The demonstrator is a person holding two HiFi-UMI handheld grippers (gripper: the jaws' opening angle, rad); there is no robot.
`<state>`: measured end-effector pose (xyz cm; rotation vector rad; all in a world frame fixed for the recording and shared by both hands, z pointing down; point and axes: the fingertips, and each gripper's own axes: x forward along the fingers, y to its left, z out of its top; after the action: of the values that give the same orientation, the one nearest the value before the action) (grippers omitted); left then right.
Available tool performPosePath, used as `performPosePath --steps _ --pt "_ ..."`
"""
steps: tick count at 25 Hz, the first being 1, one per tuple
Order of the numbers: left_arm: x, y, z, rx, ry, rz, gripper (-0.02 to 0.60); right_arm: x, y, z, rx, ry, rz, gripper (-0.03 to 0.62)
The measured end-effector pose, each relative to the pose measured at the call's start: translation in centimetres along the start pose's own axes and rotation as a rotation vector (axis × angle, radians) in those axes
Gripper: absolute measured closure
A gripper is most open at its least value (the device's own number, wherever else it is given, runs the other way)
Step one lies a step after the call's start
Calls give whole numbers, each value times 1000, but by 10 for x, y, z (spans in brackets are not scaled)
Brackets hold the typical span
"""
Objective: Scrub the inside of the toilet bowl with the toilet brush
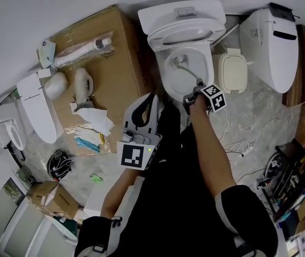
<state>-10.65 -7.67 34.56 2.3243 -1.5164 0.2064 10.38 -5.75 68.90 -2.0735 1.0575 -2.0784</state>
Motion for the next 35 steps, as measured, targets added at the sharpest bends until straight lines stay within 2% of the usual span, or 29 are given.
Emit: performPosePath --steps 4,7,9,12,16,20,26,30,35 --pt "4 14 -9 -13 28 15 574 28 2 -10 73 -8 -20 471" --pt "3 20 -19 -19 51 14 574 44 4 -19 79 11 -37 471" --pt "3 23 -19 -19 30 10 574 49 5 -26 70 40 -37 471" --pt "2 26 -17 -26 9 8 574 52 3 -42 50 107 -25 471" --pt "0 29 -14 -32 -22 12 574 49 -5 -51 22 138 -32 471" --pt "-6 29 -22 -52 23 20 574 45 -17 -59 -7 175 -50 471" --pt "-7 23 -25 -58 12 14 574 38 -32 -77 -59 259 -63 471" --pt "-10 16 -33 -75 35 4 574 29 -45 -81 -115 299 -80 471" --pt "-9 14 -29 -71 -7 11 574 16 -67 -80 -197 350 -107 471"
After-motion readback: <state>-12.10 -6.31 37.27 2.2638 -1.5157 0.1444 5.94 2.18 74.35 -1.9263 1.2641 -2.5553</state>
